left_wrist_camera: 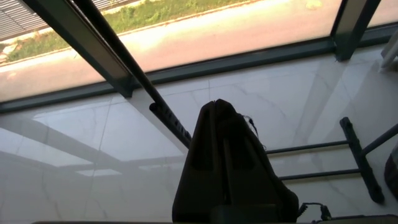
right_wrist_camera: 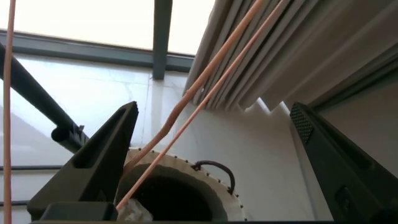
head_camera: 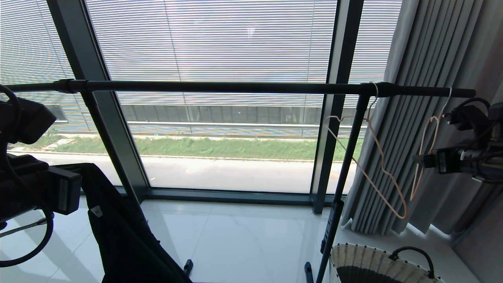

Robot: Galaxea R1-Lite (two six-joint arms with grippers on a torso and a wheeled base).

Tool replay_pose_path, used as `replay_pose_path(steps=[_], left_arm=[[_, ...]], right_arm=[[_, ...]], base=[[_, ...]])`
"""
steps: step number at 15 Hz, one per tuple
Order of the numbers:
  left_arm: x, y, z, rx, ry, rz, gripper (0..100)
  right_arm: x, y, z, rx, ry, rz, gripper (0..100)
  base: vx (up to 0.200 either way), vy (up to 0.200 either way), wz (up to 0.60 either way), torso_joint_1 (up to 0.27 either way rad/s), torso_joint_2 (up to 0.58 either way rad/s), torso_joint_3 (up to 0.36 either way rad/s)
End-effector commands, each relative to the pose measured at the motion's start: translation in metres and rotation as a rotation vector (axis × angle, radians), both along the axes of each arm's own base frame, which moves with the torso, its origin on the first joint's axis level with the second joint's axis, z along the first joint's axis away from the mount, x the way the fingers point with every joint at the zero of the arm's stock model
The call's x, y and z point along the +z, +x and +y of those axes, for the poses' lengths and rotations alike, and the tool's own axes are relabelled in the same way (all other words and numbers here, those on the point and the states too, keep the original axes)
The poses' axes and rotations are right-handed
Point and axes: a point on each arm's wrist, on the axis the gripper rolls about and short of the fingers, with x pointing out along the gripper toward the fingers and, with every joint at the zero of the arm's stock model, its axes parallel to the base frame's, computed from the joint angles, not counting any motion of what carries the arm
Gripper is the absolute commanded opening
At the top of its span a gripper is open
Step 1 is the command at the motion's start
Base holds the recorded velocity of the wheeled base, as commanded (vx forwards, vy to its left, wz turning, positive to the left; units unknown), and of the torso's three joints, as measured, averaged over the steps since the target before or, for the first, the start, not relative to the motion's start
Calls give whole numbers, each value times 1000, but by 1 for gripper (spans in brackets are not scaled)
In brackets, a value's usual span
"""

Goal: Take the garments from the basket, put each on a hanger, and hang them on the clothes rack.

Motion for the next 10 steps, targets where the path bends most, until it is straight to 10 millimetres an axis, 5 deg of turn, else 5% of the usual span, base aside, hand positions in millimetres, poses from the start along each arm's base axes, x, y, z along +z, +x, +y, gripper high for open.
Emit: replay_pose_path(steps=[1,10], left_arm=[[-8,0,0,0,0,11,0],[-12,1,0,0,-2,5,0]], right_arm=[[-8,5,-2,-7,-1,27,100],[0,3,-6,-12,5,1,100]], base=[[0,0,0,0,0,0],[0,0,0,0,0,0]])
